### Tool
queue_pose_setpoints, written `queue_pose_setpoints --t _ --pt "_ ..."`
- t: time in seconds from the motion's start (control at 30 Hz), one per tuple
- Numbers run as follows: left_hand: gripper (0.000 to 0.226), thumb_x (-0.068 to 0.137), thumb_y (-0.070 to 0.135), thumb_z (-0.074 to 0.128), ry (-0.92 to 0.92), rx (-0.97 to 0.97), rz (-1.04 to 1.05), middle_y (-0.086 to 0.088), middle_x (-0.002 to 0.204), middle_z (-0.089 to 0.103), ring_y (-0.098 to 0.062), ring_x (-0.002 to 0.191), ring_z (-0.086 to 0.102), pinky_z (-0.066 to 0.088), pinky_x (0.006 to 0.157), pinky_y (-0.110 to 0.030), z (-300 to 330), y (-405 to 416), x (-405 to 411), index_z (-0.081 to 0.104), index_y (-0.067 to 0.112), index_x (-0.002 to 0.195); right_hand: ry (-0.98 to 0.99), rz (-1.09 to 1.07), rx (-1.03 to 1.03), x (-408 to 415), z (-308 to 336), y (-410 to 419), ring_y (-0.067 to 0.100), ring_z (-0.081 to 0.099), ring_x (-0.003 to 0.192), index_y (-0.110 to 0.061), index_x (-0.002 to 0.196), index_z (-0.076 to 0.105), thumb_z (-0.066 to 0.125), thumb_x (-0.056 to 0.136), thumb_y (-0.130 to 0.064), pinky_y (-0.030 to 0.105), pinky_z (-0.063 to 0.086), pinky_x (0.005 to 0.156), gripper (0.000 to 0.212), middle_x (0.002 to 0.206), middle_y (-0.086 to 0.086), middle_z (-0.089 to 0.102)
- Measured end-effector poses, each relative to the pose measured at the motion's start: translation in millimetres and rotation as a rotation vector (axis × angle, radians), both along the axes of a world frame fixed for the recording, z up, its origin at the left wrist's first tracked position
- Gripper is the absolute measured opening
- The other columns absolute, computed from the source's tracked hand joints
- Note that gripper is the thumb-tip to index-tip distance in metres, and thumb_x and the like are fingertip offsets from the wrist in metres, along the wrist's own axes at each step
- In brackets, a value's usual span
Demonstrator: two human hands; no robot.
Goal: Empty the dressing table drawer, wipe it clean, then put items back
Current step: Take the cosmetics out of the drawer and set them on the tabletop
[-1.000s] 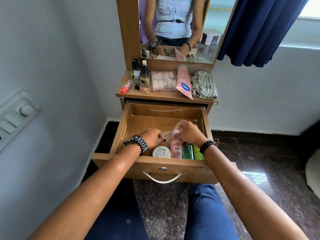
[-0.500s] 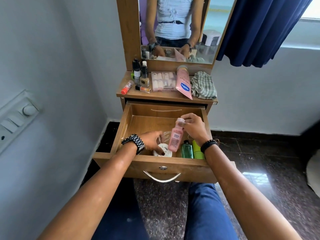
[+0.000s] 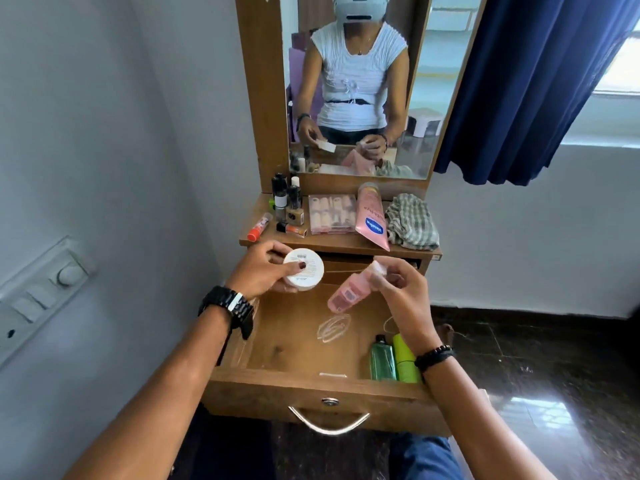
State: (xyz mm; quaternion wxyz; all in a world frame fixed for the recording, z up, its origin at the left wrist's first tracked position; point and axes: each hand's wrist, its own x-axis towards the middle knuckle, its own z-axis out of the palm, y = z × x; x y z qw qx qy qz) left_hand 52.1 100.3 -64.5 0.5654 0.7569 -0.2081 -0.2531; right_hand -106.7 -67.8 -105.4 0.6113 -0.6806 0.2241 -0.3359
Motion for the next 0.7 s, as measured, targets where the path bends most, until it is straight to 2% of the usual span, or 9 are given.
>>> queue_pose_setpoints --t 0.07,0.13,0.2,0.27,0.33,0.4,0.5,0.6,0.7 --pt "0.024 0.078 0.003 0.070 0.047 -0.097 0.052 -0.014 0.110 0.060 -0.027 0.090 0.066 0.060 0.060 -0.036 10.0 -3.1 3.9 0.055 0.017 0.090 -0.063 -0.012 -0.083 -3.8 7.3 0.9 0.009 0.067 0.084 -0.016 0.101 0.067 0.072 0.079 -0.008 0.021 0.055 0.072 0.024 0.095 0.003 0.069" --pt "0.026 0.076 0.001 0.070 0.062 -0.168 0.111 -0.013 0.116 0.059 -0.029 0.097 0.065 0.060 0.062 -0.038 17.6 -10.3 8.2 0.057 0.015 0.093 -0.167 -0.043 -0.164 -5.1 19.0 1.2 0.010 0.067 0.089 -0.010 0.103 0.064 0.072 0.079 -0.005 0.017 0.054 0.073 0.026 0.102 0.008 0.067" --pt "0.031 0.075 -0.002 0.071 0.108 -0.234 0.152 -0.015 0.119 0.059 -0.030 0.101 0.064 0.060 0.065 -0.039 22.0 -22.8 13.0 0.056 0.011 0.100 -0.216 -0.091 -0.249 -1.3 32.6 2.1 0.010 0.066 0.095 -0.010 0.104 0.063 0.073 0.078 -0.007 0.018 0.054 0.076 0.028 0.107 0.008 0.064" --pt "0.036 0.075 -0.003 0.070 0.143 -0.266 0.187 -0.015 0.122 0.057 -0.030 0.104 0.062 0.060 0.066 -0.037 25.3 -39.7 14.9 0.054 0.008 0.106 -0.195 -0.165 -0.350 8.3 44.0 3.2 0.006 0.064 0.095 -0.019 0.103 0.063 0.074 0.078 -0.014 0.016 0.054 0.077 0.028 0.106 0.000 0.062" --pt "0.040 0.075 -0.005 0.070 0.168 -0.291 0.227 -0.014 0.123 0.055 -0.030 0.105 0.062 0.060 0.065 -0.034 27.4 -57.6 14.1 0.052 0.006 0.109 -0.151 -0.297 -0.473 22.0 52.6 2.6 0.003 0.059 0.086 -0.024 0.098 0.063 0.077 0.076 -0.016 0.012 0.050 0.073 0.027 0.097 -0.005 0.059" --pt "0.042 0.074 -0.006 0.071 0.188 -0.304 0.275 -0.014 0.122 0.053 -0.031 0.105 0.060 0.060 0.065 -0.035 26.4 -73.0 13.7 0.051 0.004 0.110 -0.133 -0.380 -0.547 36.9 59.4 0.0 0.007 0.052 0.082 -0.019 0.097 0.065 0.078 0.074 -0.012 0.007 0.044 0.072 0.028 0.093 -0.007 0.056" --pt "0.042 0.073 -0.006 0.072 0.187 -0.312 0.341 -0.010 0.115 0.052 -0.030 0.105 0.058 0.057 0.076 -0.040 19.2 -91.9 18.0 0.050 0.005 0.108 -0.092 -0.383 -0.604 58.1 65.1 -9.1 0.005 0.044 0.084 -0.011 0.099 0.066 0.078 0.073 -0.008 -0.002 0.034 0.073 0.029 0.096 -0.007 0.053" --pt "0.047 0.073 0.006 0.075 -0.072 -0.122 0.377 -0.007 0.113 0.058 -0.026 0.106 0.058 0.051 0.088 -0.038 10.9 -105.8 24.1 0.052 0.004 0.114 -0.030 -0.337 -0.643 75.8 66.2 -18.6 0.000 0.039 0.081 -0.011 0.101 0.065 0.074 0.077 -0.008 -0.004 0.032 0.071 0.026 0.097 -0.003 0.052" --pt "0.047 0.075 0.012 0.074 -0.309 0.038 0.396 -0.012 0.118 0.060 -0.026 0.109 0.057 0.047 0.091 -0.036 7.2 -116.4 28.2 0.053 0.004 0.117 0.070 -0.262 -0.686 91.4 63.5 -25.3 0.003 0.043 0.085 -0.011 0.103 0.064 0.069 0.083 -0.013 -0.004 0.031 0.071 0.021 0.103 -0.002 0.052"
